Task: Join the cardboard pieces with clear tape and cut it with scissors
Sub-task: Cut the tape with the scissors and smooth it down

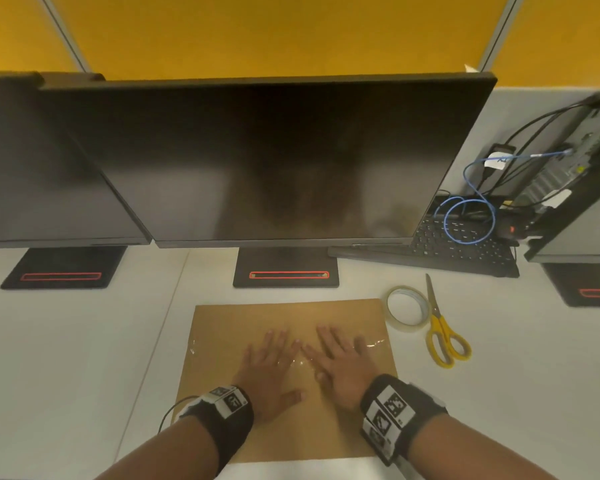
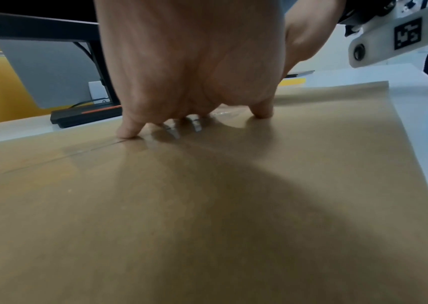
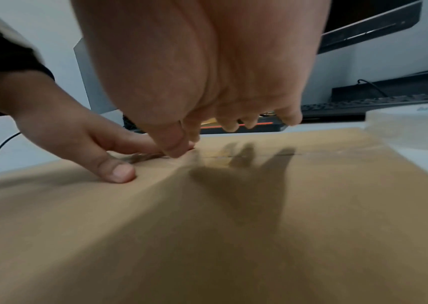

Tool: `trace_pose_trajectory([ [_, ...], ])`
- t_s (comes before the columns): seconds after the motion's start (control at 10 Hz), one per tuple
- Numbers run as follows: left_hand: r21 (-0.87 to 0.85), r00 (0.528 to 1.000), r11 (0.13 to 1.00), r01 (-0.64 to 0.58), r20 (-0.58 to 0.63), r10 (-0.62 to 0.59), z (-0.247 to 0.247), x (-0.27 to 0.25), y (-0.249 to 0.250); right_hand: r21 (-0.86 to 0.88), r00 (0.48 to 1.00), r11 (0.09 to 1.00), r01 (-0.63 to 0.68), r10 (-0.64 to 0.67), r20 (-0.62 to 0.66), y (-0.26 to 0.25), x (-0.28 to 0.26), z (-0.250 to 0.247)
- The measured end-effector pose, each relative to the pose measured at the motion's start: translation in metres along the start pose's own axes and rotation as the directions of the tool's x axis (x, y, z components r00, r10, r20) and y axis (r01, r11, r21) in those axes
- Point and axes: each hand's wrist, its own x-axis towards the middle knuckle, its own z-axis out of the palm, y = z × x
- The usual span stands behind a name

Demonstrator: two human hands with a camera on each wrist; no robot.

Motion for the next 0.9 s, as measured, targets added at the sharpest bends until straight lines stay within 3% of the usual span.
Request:
trace_pose_trajectory([
  [0.1,-0.078,1.000,0.997,0.005,-0.017,-0.006,-0.011,0.000,-0.002,0.033,0.997,0.999,-0.026,0.024,0.070,0.005,0.003,-0.001],
  [0.3,-0.150,0.977,0.968,0.201,-0.043,-0.209,-0.007,-0.016,-0.042,0.063,0.999,0.998,-0.030,0.028,0.033,0.026,0.001,0.002],
  [0.6,-0.188,0.937,0.922,0.339,-0.020,-0.348,0.010,-0.039,-0.063,0.059,0.999,0.998,-0.034,0.033,0.022,0.022,0.001,0.011],
  [0.8,-0.127,0.917,0.909,0.398,0.090,-0.389,0.002,-0.040,-0.062,0.089,0.998,0.995,-0.046,0.042,0.042,0.019,0.001,0.004],
  [0.9,-0.034,0.908,0.911,0.412,0.096,-0.407,-0.024,-0.030,-0.061,0.093,0.996,0.994,-0.048,0.041,0.077,0.017,0.005,-0.028],
])
